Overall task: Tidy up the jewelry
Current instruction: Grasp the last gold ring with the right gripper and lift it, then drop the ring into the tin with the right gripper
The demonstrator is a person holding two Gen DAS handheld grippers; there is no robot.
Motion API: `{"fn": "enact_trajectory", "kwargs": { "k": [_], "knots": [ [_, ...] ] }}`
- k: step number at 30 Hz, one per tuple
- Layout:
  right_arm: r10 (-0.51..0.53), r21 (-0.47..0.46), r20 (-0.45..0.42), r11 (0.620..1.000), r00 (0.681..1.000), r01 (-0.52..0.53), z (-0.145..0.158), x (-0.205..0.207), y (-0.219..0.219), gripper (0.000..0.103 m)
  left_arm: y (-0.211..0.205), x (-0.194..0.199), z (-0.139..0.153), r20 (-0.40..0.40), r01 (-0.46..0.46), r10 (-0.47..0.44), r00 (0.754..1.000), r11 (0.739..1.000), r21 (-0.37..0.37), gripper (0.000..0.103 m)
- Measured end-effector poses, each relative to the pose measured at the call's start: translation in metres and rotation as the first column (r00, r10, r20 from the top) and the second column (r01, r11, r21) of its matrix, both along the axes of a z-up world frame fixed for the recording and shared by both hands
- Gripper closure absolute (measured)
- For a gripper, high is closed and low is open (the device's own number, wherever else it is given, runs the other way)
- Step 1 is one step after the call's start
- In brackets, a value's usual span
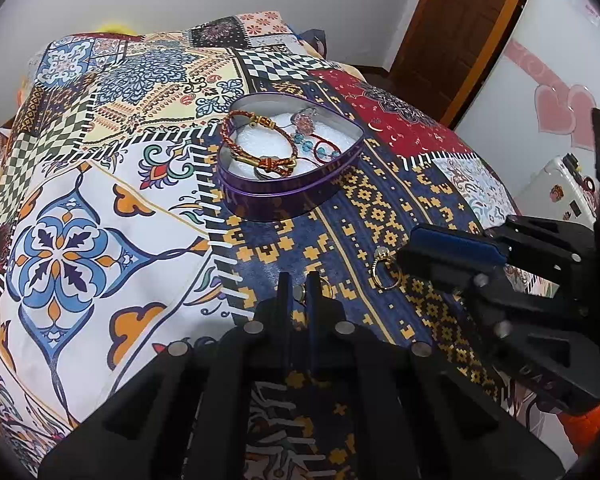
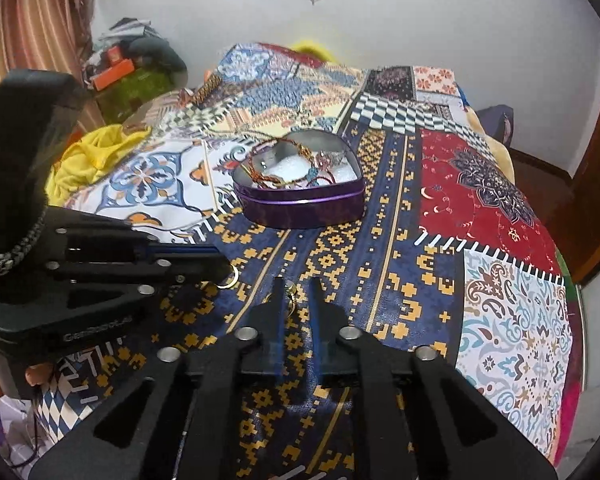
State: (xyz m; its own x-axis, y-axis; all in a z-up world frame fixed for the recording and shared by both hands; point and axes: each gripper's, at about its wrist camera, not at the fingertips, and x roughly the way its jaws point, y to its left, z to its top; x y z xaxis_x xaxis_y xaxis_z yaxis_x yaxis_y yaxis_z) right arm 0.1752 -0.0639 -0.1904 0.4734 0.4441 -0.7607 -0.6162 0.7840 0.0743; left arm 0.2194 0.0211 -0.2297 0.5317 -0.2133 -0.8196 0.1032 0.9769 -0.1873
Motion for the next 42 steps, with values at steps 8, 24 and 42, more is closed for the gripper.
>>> {"fn": "enact_trajectory", "kwargs": {
  "k": [8,24,42],
  "knots": [
    [-0.021,0.007,-0.046,1.0,0.999,0.022,-0.009,0.012,0.008,0.073,0.004,-0.007,0.005,0.026,-0.018,0.017,1.0,1.0,0.009,0.098],
    [-0.015,0.047,-0.051,0.999,0.999,0.018,-0.003,0.014,0.006,0.094,0.01,-0.013,0.021,0.074,-0.032,0.031,0.997,0.999,0.015,0.098],
    [-0.079,0.149,0.08,0.987,0.994,0.067,0.053,0.032,-0.002,0.094,0.02,0.008,0.07,0.196,-0.062,0.058,0.979,0.998,0.011,0.098]
  ]
}}
